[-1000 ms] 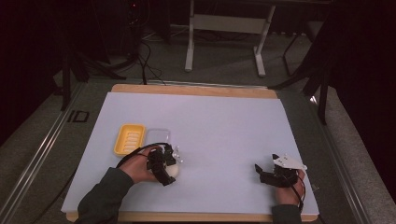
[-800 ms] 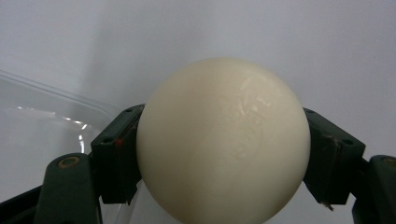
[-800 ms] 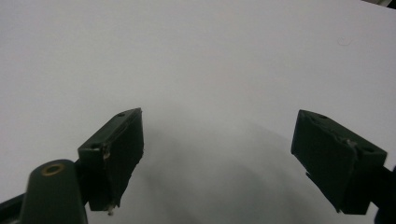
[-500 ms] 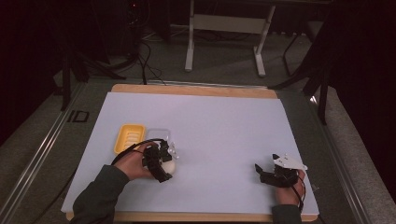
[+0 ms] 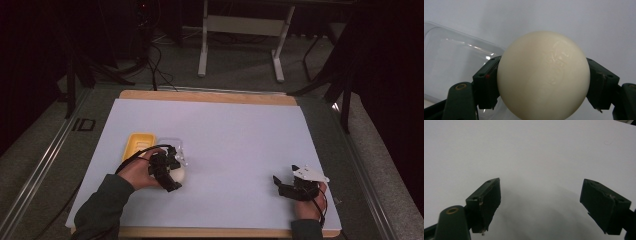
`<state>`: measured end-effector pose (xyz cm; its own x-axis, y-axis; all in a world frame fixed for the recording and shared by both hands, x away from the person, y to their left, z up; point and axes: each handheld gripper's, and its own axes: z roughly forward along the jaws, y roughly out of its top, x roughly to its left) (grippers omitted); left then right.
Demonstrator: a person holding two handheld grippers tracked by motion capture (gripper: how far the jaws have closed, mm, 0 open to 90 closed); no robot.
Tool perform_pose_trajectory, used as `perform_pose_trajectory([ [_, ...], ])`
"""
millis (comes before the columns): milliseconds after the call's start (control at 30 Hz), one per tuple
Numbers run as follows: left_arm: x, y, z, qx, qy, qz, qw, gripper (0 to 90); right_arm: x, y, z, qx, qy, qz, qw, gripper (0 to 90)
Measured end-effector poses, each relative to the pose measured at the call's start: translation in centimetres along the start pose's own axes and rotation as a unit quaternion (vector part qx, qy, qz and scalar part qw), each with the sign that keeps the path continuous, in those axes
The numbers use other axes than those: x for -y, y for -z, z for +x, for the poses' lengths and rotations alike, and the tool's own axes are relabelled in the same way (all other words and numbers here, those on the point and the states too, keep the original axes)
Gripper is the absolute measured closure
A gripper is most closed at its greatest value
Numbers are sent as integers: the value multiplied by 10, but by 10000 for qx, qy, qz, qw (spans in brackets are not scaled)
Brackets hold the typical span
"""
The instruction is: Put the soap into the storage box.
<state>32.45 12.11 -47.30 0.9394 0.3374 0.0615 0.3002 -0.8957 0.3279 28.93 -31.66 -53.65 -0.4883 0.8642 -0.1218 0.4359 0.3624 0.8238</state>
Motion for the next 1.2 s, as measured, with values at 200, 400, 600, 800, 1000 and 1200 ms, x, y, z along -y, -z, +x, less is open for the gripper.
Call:
perform_pose_trajectory([
  [200, 3, 5, 5, -13, 64, -5, 10000, 252, 0, 0, 0, 1, 1, 0, 10000, 168],
  [400, 7, 11, 10, -62, 145, -43, 9999, 252, 0, 0, 0, 6, 6, 3, 10000, 168],
  [600, 8, 13, 13, -71, 254, -69, 9996, 251, 0, 0, 0, 3, 7, 1, 10000, 168],
  [800, 13, 14, 21, -108, 422, -109, 9990, 252, 0, 0, 0, 1, 9, 7, 10000, 168],
  [1000, 18, 15, 24, -107, 532, -163, 9984, 252, 0, 0, 0, 3, 6, 7, 10000, 169],
  [1200, 22, 18, 30, -151, 596, -184, 9979, 252, 0, 0, 0, 5, 6, 5, 10000, 168],
])
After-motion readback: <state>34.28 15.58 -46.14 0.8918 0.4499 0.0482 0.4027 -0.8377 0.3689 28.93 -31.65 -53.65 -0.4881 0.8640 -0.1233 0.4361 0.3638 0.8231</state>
